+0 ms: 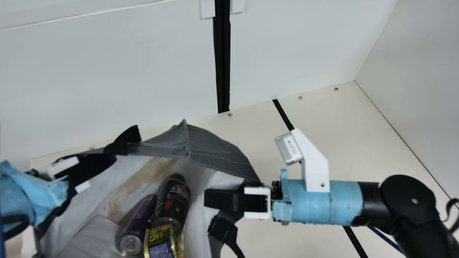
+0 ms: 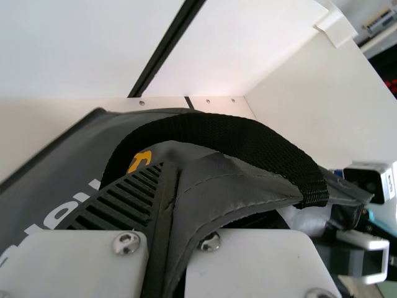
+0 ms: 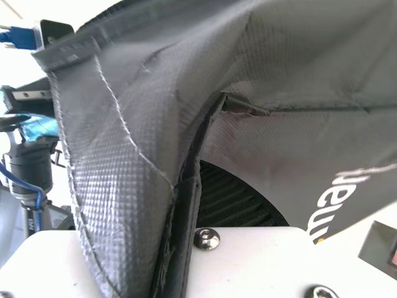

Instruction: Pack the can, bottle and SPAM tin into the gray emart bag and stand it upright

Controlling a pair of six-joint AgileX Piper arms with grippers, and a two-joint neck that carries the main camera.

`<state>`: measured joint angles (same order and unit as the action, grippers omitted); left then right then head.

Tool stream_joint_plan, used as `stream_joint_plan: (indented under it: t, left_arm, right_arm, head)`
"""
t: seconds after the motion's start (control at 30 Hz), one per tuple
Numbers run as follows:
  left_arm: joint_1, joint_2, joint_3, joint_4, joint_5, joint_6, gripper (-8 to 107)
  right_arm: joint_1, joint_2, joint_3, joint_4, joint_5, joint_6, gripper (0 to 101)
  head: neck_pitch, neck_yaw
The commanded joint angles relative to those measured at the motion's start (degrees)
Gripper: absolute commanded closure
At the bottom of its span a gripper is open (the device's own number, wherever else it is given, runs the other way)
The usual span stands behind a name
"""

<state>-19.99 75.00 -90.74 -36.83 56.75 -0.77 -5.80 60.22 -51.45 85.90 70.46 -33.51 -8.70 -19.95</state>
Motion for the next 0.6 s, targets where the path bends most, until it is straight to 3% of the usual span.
stream_joint_plan:
  t: [0.0, 0.4, 0.57]
  left_arm:
    - [0.2, -0.3, -2.4, 0.2, 2.2, 0.3, 107]
    - [1.1, -1.3, -14.0, 0.4, 13.1, 0.6, 107]
    - [-3.1, -1.8, -14.3, 2.7, 13.1, -0.5, 107]
  right_arm:
    - [-0.4, -1.9, -0.9, 0.1, -0.6, 2.2, 101]
    - [-5.5, -10.7, -7.3, -0.9, -0.6, 14.8, 101]
    - [-8.4, -13.8, -10.2, -3.3, -0.6, 20.8, 101]
  head:
    - [-1.3, 0.0]
    - [-1.3, 0.0]
    - [-1.3, 0.0]
